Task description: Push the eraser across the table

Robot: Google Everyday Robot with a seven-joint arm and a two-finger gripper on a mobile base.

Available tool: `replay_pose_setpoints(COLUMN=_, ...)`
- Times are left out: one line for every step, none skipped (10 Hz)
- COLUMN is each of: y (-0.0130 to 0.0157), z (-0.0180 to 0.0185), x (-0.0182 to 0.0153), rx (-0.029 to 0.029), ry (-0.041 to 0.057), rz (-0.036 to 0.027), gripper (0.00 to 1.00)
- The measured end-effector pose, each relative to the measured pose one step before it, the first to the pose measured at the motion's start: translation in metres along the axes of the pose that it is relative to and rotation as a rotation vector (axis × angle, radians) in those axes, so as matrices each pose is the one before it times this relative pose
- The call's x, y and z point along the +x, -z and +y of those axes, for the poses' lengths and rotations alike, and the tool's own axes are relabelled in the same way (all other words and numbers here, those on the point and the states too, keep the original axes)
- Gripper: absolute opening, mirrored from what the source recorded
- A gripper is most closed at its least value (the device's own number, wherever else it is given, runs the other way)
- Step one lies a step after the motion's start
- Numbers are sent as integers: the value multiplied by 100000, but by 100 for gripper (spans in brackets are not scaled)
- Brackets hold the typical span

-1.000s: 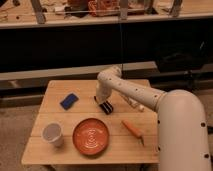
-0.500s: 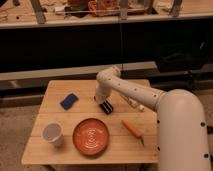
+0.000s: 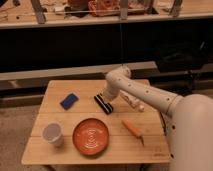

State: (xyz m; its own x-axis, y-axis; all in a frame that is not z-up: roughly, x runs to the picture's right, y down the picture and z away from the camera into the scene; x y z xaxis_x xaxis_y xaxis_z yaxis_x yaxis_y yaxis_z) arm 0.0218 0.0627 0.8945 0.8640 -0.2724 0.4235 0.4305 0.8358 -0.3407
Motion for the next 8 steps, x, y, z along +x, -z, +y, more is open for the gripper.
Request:
replay_pose_setpoints(y=348, z=439, x=847, rx=462, ry=-3027, rz=392, gripper=0)
replay_pose_setpoints(y=162, z=379, x=1176, rx=462, ry=-4257, rz=-147, gripper=0)
replay_pose_setpoints(y=-366, z=305, x=911, rx=150, ry=-3060, rz=-809, gripper=0)
replay_pose_setpoints(y=-537, z=341, x=1173, rx=191, ry=-3613, rz=-573, gripper=0)
replay_pose_setpoints(y=-450, z=61, x=349, rx=-228, ry=-1190, rz=-237, gripper=0)
replay_pose_setpoints(y=-370, z=-12, x=421, rx=-135, ry=-1069, rz=-40, gripper=0)
replay_pose_setpoints(y=-492, z=-81, x=95, rx=-382, ry=-188, rz=-327, gripper=0)
replay_pose_setpoints(y=-481, z=130, x=493, rx=-535, ry=-58, rz=-131, gripper=0)
